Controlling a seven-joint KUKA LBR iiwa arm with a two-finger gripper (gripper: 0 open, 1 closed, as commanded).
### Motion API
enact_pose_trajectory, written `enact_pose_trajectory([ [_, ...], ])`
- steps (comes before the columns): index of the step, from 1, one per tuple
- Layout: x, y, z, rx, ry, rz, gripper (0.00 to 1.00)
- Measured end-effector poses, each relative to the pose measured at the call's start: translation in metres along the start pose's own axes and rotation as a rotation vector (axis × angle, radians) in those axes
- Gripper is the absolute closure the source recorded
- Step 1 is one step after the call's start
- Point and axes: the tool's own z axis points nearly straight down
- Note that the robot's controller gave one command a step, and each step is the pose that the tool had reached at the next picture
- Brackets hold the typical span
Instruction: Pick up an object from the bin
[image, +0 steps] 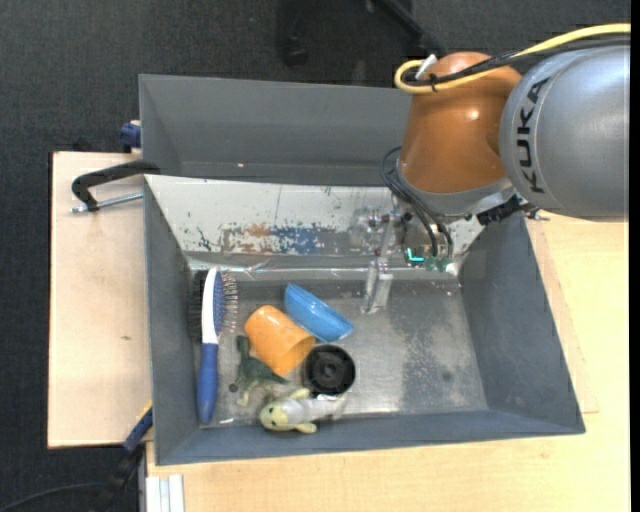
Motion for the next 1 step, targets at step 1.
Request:
enact_pose_trajectory([
  [1,0.0423,0.0550,0.0790,-0.001,0.002,-0.065,0.00],
])
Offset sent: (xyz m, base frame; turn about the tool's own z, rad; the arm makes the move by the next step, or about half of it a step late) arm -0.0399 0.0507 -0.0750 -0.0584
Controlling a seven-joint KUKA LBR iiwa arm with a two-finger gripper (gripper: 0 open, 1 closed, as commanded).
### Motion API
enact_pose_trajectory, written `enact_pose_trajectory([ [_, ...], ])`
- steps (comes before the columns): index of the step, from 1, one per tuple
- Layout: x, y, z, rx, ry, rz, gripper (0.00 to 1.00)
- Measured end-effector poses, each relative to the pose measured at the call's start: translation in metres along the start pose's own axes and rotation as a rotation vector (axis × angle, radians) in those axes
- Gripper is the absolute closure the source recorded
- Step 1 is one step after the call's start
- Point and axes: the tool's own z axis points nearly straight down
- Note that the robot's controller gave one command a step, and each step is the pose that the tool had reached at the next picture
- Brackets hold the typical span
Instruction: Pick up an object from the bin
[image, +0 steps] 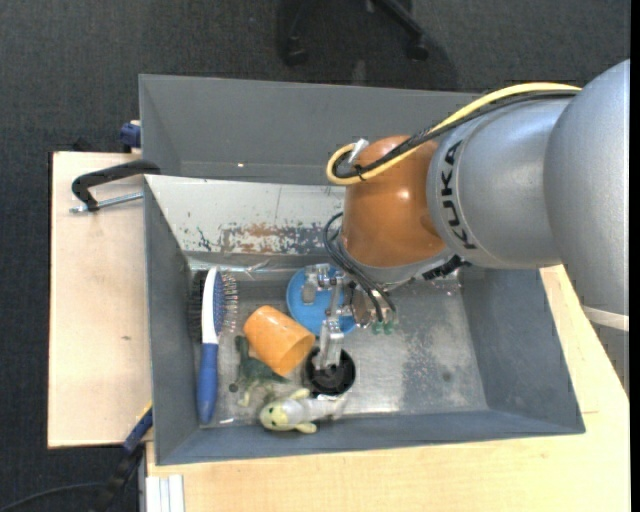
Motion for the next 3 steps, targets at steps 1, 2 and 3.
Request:
enact_pose_trajectory([
  [1,0.013,0.047,0.041,0.000,-0.006,-0.002,0.00],
  [2,0.011,0.043,0.038,0.001,-0.013,0.004,1.00],
  [3,0.029,0.042,-0.077,-0.001,-0.022,0.013,1.00],
])
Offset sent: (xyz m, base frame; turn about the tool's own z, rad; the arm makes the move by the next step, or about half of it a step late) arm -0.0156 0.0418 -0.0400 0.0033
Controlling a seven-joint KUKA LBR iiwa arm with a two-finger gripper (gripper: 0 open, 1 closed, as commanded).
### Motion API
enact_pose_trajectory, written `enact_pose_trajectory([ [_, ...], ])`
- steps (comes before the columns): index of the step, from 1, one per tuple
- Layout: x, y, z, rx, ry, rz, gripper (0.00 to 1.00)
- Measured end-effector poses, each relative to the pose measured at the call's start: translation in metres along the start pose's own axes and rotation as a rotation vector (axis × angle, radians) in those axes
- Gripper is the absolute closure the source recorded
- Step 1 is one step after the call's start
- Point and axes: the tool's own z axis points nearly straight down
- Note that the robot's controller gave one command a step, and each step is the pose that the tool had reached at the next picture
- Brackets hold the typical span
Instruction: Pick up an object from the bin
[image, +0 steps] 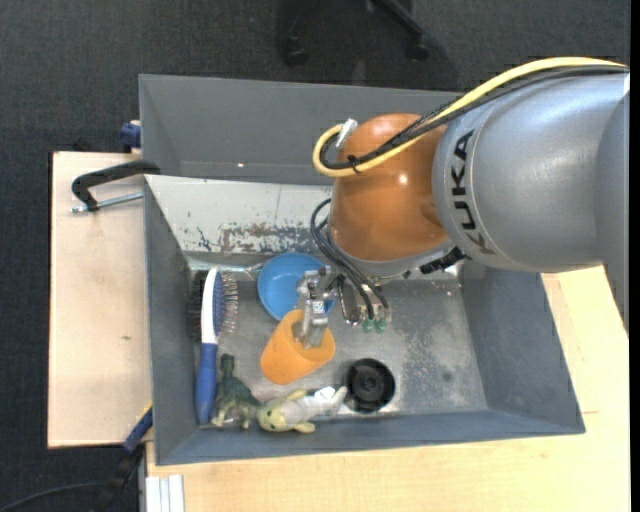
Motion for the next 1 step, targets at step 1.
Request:
enact_pose_trajectory([
  [1,0.0023,0.0013,-0.1161,0.000,-0.003,0.011,1.00],
])
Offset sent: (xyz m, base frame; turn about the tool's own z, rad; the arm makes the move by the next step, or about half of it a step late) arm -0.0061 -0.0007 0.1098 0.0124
